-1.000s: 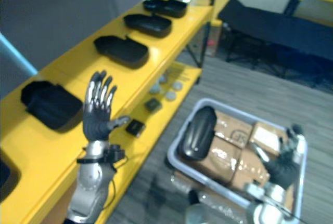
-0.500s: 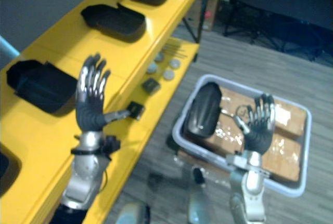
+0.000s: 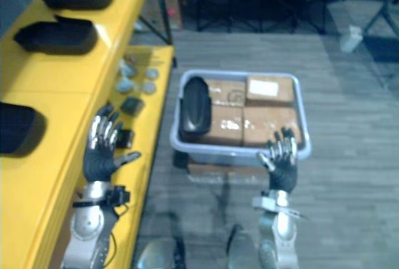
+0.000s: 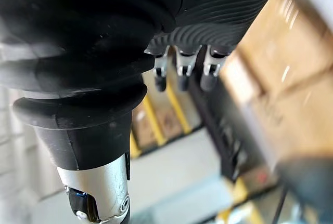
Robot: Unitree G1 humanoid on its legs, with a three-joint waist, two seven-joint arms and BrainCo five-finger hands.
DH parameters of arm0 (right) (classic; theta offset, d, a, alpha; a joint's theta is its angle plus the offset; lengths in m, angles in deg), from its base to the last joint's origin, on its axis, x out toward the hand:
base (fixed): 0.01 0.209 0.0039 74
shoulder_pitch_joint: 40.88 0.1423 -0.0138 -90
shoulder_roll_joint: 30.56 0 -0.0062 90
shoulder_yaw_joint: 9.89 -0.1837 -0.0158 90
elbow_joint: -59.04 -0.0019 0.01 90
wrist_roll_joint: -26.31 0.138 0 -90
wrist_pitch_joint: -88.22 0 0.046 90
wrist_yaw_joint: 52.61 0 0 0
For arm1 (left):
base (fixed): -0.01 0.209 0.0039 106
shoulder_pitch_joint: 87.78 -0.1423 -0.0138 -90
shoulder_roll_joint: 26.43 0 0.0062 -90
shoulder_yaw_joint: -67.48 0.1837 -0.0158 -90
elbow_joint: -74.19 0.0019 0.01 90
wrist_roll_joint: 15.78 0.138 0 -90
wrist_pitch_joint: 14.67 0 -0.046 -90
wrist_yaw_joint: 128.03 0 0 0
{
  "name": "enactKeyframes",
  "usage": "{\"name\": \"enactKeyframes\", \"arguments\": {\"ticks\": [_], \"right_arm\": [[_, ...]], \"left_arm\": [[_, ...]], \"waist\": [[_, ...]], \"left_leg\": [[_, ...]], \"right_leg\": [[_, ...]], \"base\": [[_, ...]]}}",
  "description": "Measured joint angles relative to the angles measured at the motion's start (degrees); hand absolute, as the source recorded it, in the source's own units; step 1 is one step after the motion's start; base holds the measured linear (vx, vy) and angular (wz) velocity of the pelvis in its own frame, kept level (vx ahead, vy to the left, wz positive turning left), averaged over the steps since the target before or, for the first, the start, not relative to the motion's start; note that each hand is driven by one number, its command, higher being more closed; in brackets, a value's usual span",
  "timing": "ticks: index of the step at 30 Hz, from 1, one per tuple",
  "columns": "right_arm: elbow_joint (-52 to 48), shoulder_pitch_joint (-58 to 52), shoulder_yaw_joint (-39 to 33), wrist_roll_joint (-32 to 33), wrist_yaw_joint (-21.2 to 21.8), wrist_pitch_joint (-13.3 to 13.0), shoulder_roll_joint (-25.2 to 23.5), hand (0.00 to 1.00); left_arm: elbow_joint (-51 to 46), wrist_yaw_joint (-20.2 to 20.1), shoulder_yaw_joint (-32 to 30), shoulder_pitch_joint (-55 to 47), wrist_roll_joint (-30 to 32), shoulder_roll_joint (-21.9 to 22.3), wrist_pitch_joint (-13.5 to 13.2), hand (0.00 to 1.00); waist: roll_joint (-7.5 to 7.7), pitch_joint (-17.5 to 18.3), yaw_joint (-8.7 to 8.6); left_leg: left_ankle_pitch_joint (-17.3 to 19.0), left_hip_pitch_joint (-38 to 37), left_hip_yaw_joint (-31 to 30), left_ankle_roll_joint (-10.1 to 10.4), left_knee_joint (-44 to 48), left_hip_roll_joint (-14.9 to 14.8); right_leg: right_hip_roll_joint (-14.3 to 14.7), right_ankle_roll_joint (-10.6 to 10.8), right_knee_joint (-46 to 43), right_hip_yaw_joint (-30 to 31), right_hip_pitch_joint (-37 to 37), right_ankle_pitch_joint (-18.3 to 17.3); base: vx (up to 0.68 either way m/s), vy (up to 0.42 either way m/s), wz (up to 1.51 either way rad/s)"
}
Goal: Walk over and take plastic housings, then place them on the shelf
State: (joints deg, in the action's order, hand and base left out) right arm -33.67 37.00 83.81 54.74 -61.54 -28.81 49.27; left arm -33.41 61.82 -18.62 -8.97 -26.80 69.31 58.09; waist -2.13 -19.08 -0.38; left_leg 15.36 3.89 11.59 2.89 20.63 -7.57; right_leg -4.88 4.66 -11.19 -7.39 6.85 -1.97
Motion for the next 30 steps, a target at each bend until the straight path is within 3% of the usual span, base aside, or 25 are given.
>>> {"name": "enactKeyframes", "arguments": {"ticks": [3,8,12,14,16,18,20,21,25,30], "right_arm": [[1.26,1.2,-4.42,0.0,-0.04,0.94,1.0,0.0],[6.29,5.22,-9.56,-1.26,-1.74,2.52,4.32,0.0],[11.39,13.06,-9.73,-2.32,-2.12,4.85,8.05,0.0],[16.69,20.76,-9.62,-2.25,-2.32,7.01,10.12,0.0],[24.63,31.85,-8.91,-2.24,-2.55,9.98,13.87,0.0],[32.42,39.95,-7.05,-2.09,-2.52,11.48,16.97,0.0],[39.66,47.11,-5.49,-1.55,-2.5,12.3,20.05,0.0],[43.7,52.18,-4.98,-1.0,-2.93,12.33,22.6,0.0],[50.38,64.04,-1.84,-1.09,-5.31,13.23,27.55,0.0],[54.44,68.42,0.91,-2.43,-8.83,16.84,29.33,0.0]], "left_arm": [[0.06,0.0,-0.43,0.43,-0.91,0.62,-1.12,0.0],[6.79,0.38,2.06,3.1,-2.68,2.75,-0.46,0.0],[18.4,1.12,5.82,5.34,-1.01,2.77,4.3,0.0],[25.05,1.52,6.58,7.23,0.98,2.79,8.29,0.0],[33.56,2.99,7.68,9.74,2.69,2.32,12.51,0.0],[39.89,3.45,8.06,10.8,2.56,2.01,14.07,0.0],[45.8,2.87,8.0,11.7,1.35,1.98,13.73,0.0],[50.17,1.39,7.98,12.23,-2.28,2.36,12.98,0.0],[59.83,-1.35,6.11,12.28,-4.91,4.68,9.34,0.0],[63.52,-2.68,3.81,12.24,-7.04,5.17,4.02,0.0]], "waist": [[0.13,-0.11,-0.07],[-0.19,-0.48,-0.54],[0.36,-2.34,-0.35],[0.8,-3.86,-0.1],[0.61,-6.6,1.52],[0.32,-6.83,2.12],[-0.17,-7.16,4.04],[-1.37,-7.83,5.54],[-4.72,-9.45,8.77],[-6.19,-9.98,11.42]], "left_leg": [[-2.34,0.75,1.43,0.34,-2.27,-0.55],[-2.71,1.14,1.0,0.28,-2.22,-0.25],[-3.41,1.39,0.36,-0.11,-2.77,1.25],[-4.14,1.92,0.0,-0.26,-3.2,2.2],[-4.72,2.41,-0.41,-0.6,-2.88,2.8],[-5.17,4.65,-2.16,-0.8,-2.12,3.27],[-5.36,6.56,-3.42,-0.86,-1.38,3.47],[-5.35,7.69,-5.39,-0.86,-0.55,3.83],[-5.7,10.63,-8.08,-1.42,0.19,5.04],[-5.84,13.4,-10.35,-1.93,2.07,6.64]], "right_leg": [[1.81,-0.88,7.03,1.43,-0.38,5.27],[2.08,-1.11,11.64,2.1,-1.82,8.53],[0.91,-1.23,15.0,1.74,-3.1,10.16],[-0.05,-0.92,15.76,1.18,-2.89,10.78],[-0.83,-1.0,15.75,0.64,-2.79,11.48],[-1.23,-0.88,15.74,-1.23,-1.82,11.77],[-1.6,-0.4,15.72,-2.66,-0.76,12.19],[-1.8,-0.18,15.47,-3.86,-0.67,12.36],[-2.57,-0.1,12.69,-7.4,1.76,12.26],[-5.02,0.64,7.61,-9.84,4.45,9.63]], "base": [[-0.02,-0.077,-0.36],[-0.03,0.004,-0.11],[-0.09,0.041,0.06],[-0.12,0.046,0.13],[-0.12,0.036,0.13],[-0.1,0.03,0.38],[-0.08,0.018,0.44],[-0.05,0.041,0.37],[-0.03,0.028,0.29],[-0.05,0.074,0.28]]}}
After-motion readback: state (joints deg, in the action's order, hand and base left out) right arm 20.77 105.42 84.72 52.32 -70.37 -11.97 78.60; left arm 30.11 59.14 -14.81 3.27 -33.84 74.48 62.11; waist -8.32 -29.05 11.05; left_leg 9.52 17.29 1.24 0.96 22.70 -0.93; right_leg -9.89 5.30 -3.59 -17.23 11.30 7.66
